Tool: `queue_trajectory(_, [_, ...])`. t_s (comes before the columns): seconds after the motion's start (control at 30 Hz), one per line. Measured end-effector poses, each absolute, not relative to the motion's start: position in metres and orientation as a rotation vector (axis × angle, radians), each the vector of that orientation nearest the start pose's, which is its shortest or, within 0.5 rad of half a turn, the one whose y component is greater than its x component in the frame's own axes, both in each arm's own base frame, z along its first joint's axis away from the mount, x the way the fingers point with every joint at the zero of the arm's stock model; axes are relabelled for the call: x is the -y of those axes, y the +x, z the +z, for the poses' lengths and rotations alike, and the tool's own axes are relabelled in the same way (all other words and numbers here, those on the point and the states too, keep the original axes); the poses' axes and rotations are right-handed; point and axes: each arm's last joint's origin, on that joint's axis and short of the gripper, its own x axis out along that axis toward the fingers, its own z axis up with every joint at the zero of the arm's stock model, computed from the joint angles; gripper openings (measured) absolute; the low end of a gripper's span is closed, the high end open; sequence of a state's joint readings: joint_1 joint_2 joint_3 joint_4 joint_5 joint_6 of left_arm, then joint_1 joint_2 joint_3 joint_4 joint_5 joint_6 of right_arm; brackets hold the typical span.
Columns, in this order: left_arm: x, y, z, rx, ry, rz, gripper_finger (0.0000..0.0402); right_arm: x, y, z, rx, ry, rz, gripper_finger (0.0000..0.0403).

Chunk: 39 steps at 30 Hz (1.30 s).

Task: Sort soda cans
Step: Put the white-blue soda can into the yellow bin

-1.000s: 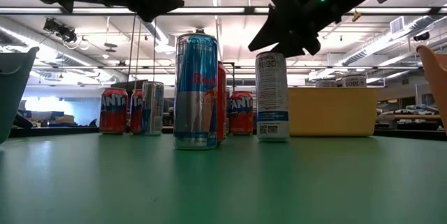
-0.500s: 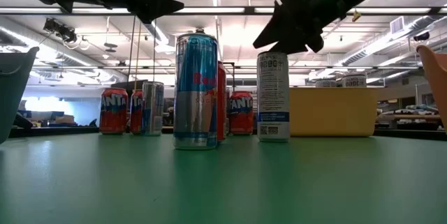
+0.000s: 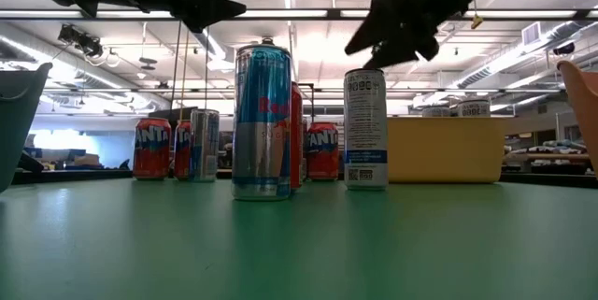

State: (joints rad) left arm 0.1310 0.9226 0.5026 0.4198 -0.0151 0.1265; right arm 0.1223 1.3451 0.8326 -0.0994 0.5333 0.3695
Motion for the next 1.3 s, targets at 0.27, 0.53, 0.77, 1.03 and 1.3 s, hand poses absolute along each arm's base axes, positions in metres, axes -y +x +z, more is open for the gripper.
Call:
queue_trajectory(0.27, [-0.027,0.204,0.269,-0.009,0.126,0.146,0.0325,-0.021,0.293,0.210,-0.601,0.142,-0.513,0.0367])
queue_trajectory(0.53, [-0.027,0.204,0.269,-0.009,0.125,0.146,0.0325,-0.016,0.300,0.202,-0.592,0.171,-0.543,0.0285])
queue_trajectory(0.77, [-0.027,0.204,0.269,-0.009,0.122,0.146,0.0325,-0.015,0.291,0.234,-0.538,0.147,-0.516,0.0244])
queue_trajectory(1.03, [-0.027,0.204,0.269,-0.009,0.121,0.149,0.0325,0.001,0.252,0.297,-0.453,0.067,-0.815,0.0244])
queue_trajectory(1.3, [-0.028,0.204,0.269,-0.009,0.121,0.161,0.0325,0.033,0.209,0.310,-0.442,0.068,-1.139,0.0244])
